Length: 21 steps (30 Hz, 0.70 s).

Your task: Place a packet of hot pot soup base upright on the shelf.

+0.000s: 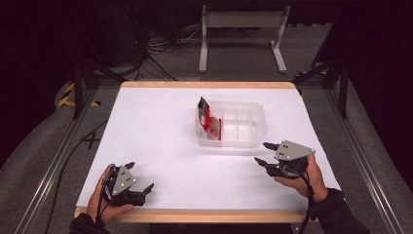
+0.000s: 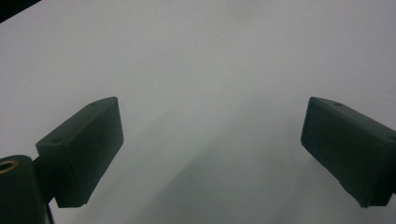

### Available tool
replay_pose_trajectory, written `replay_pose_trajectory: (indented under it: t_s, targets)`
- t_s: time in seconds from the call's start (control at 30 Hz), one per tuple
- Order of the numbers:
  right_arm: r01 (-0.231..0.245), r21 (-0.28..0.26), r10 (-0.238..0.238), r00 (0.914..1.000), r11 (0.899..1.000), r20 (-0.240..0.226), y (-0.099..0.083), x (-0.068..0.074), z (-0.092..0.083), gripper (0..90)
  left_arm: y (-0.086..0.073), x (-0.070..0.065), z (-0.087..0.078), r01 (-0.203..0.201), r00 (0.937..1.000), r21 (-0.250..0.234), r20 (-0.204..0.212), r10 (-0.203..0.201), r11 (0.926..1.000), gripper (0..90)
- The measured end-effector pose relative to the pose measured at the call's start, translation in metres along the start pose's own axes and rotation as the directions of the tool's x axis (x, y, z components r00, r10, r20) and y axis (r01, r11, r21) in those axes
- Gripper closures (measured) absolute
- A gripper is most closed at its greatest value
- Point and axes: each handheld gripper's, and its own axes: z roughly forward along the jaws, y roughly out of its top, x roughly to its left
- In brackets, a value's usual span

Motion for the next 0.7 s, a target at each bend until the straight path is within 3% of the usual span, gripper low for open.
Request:
replay_pose_trajectory:
  t_s: [0.17,0.3,0.5,0.7]
  targets:
    - [0.014,0.029,-0.016,0.9987,0.999,0.049,-0.014,0.001,-0.004,33.9,0.0,0.0,0.0,-0.001,1.0,-0.001,-0.001,0.001,1.0,6.5]
    - [0.01,0.012,-0.011,0.9964,1.0,0.084,-0.027,0.002,-0.009,24.7,0.0,0.001,-0.001,-0.007,1.0,0.0,-0.001,0.007,1.0,6.5]
    - [-0.04,-0.017,0.041,0.9924,0.999,0.116,-0.047,-0.004,-0.02,19.1,0.0,0.0,-0.001,-0.001,1.0,0.002,-0.001,0.001,1.0,6.4]
    - [-0.09,-0.016,0.091,0.9807,0.996,0.173,-0.07,-0.011,-0.029,16.4,0.0,0.0,-0.001,-0.005,1.0,0.0,-0.002,0.005,1.0,6.4]
